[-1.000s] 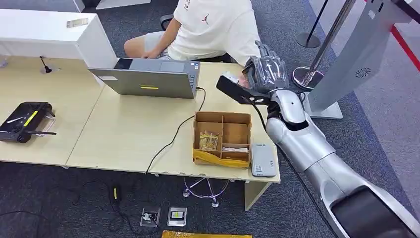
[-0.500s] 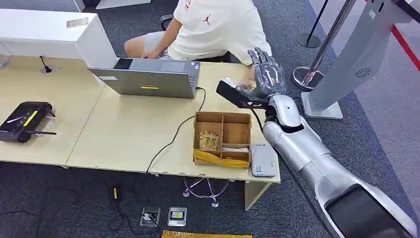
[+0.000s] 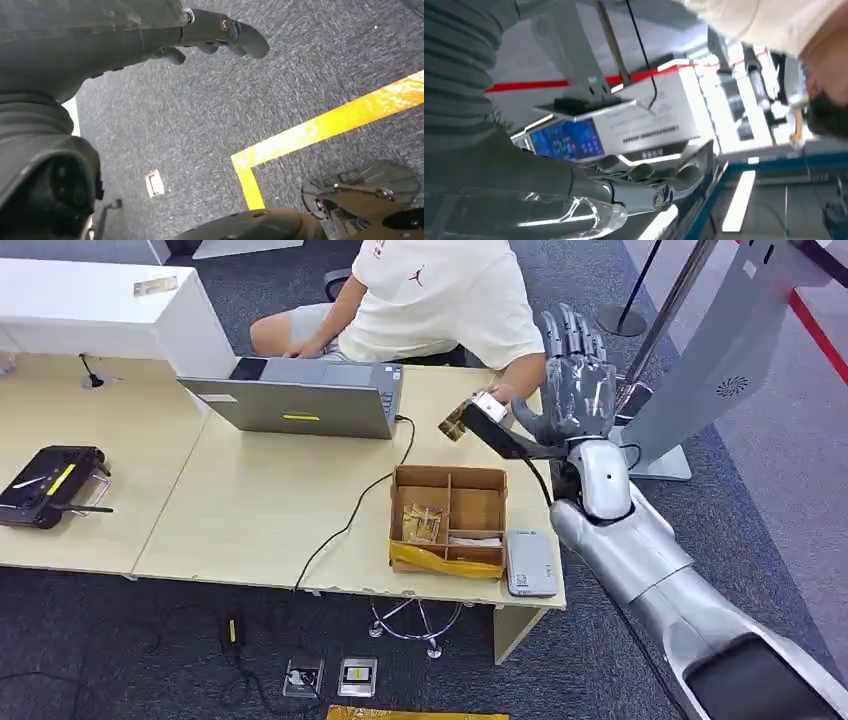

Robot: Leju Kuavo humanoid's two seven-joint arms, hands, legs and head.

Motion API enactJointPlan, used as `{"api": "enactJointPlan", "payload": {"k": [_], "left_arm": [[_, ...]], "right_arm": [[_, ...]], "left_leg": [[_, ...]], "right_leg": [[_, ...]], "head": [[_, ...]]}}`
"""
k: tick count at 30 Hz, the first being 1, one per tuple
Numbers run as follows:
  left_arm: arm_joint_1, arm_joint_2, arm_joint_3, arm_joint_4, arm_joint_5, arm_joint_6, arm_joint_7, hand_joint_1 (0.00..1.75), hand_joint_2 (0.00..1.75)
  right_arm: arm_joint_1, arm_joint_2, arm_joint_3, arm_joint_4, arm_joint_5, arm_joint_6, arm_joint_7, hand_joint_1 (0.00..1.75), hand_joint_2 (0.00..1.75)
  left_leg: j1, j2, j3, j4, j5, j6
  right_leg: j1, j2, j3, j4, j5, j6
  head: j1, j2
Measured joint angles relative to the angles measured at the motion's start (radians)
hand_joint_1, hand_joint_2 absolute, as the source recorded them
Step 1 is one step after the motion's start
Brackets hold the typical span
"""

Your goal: Pass the card to the sensor for recognition and then transmit it.

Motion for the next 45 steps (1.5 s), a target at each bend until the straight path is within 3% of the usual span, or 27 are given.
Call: {"api": "enactJointPlan", "payload": {"k": [2,5,6,9,11,15,18,24,27,30,33,37,39,42,45], "left_arm": [[0.003,-0.002,0.002,0.0,0.016,0.008,0.0,0.0,0.0],[0.01,-0.003,0.004,0.0,0.04,0.019,0.0,0.0,0.0],[0.012,-0.004,0.005,0.0,0.046,0.024,0.0,0.0,0.0],[0.015,-0.008,0.011,0.0,0.069,0.04,0.0,0.0,0.0],[0.02,-0.009,0.013,0.0,0.084,0.049,0.0,0.0,0.0],[0.02,-0.014,0.033,0.0,0.112,0.072,0.0,0.0,0.0],[0.023,-0.019,0.037,0.0,0.129,0.089,0.0,0.0,0.0],[0.022,-0.041,0.066,0.0,0.17,0.129,0.0,0.0,0.0],[0.021,-0.047,0.078,0.0,0.178,0.139,0.0,0.0,0.0],[0.017,-0.052,0.083,0.0,0.184,0.147,-0.003,0.0,0.0],[0.017,-0.053,0.085,0.0,0.183,0.148,-0.004,0.0,0.0],[0.016,-0.057,0.085,0.0,0.191,0.145,-0.003,0.0,0.0],[0.015,-0.058,0.085,0.0,0.196,0.14,0.0,0.0,0.0],[0.014,-0.058,0.085,0.0,0.197,0.134,0.003,0.0,0.0],[0.013,-0.057,0.085,0.0,0.192,0.11,0.005,0.0,0.0]], "right_arm": [[0.091,-0.037,-0.06,-0.104,0.123,-0.028,-0.003,0.0,1.75],[0.248,-0.068,-0.206,-0.273,0.22,-0.034,-0.062,0.0,1.75],[0.301,-0.074,-0.27,-0.329,0.209,-0.035,-0.12,0.0,1.75],[0.454,-0.068,-0.514,-0.493,0.133,-0.035,-0.386,0.0,1.75],[0.496,-0.054,-0.669,-0.562,0.084,-0.035,-0.523,0.0,1.75],[0.537,0.013,-1.048,-0.642,-0.082,-0.036,-0.867,0.0,1.75],[0.538,0.034,-1.299,-0.637,-0.117,-0.034,-0.97,0.0,1.75],[0.507,0.068,-1.759,-0.504,-0.105,-0.032,-0.982,0.0,1.75],[0.52,0.08,-1.904,-0.446,-0.046,-0.032,-0.984,0.0,1.75],[0.535,0.092,-2.039,-0.38,0.052,-0.032,-0.943,0.0,1.75],[0.562,0.109,-2.123,-0.333,0.116,-0.031,-0.889,0.0,1.75],[0.602,0.131,-2.213,-0.24,0.269,-0.031,-0.752,0.0,1.75],[0.619,0.137,-2.241,-0.167,0.367,-0.029,-0.67,0.0,1.75],[0.638,0.15,-2.272,-0.067,0.431,-0.029,-0.605,0.0,1.75],[0.659,0.14,-2.266,0.079,0.51,-0.022,-0.389,0.0,1.75]], "left_leg": [[0.0,-0.001,0.0,0.0,0.0,0.0],[0.0,-0.001,-0.001,0.0,-0.001,0.0],[0.0,-0.001,-0.001,0.0,-0.001,0.0],[0.0,-0.005,-0.003,0.0,-0.001,0.0],[0.0,-0.004,-0.002,0.0,-0.001,0.0],[-0.001,-0.003,-0.001,0.0,0.0,0.0],[-0.001,-0.002,-0.001,0.0,-0.001,0.0],[-0.001,0.001,-0.001,0.001,-0.001,0.001],[-0.001,0.004,-0.002,0.0,-0.003,-0.001],[0.0,0.005,-0.001,0.0,-0.003,0.0],[0.001,0.005,-0.001,0.0,-0.003,0.0],[0.002,0.005,-0.001,0.0,-0.003,0.0],[0.002,0.005,-0.001,0.0,-0.003,0.0],[0.002,0.005,-0.001,0.0,-0.003,0.0],[0.003,0.003,-0.001,-0.001,-0.003,-0.001]], "right_leg": [[0.0,0.0,0.0,0.0,0.0,0.0],[0.0,-0.001,-0.001,0.0,0.0,0.0],[0.0,-0.001,0.0,0.0,0.0,0.0],[0.0,-0.005,-0.001,-0.001,0.0,0.0],[0.0,-0.004,-0.001,-0.001,0.0,0.0],[-0.001,-0.004,-0.001,-0.001,0.0,0.0],[-0.001,-0.003,-0.001,-0.001,0.0,0.0],[-0.001,0.0,-0.001,-0.001,0.0,0.0],[-0.001,0.004,-0.003,-0.001,0.0,0.0],[0.0,0.004,-0.003,-0.001,0.0,0.0],[0.001,0.004,-0.003,-0.001,0.0,0.0],[0.002,0.004,-0.002,-0.001,0.0,-0.001],[0.002,0.004,-0.002,-0.001,0.0,-0.001],[0.002,0.004,-0.002,-0.001,0.0,-0.001],[0.003,0.002,0.0,-0.001,0.0,-0.001]], "head": [[0.0,0.0],[-0.001,0.0],[0.0,0.0],[0.0,0.0],[0.0,0.0],[0.0,0.0],[0.0,0.0],[0.0,0.0],[0.0,0.0],[0.0,0.0],[-0.001,0.0],[-0.001,0.0],[0.0,0.0],[-0.001,0.0],[0.0,0.0]]}}
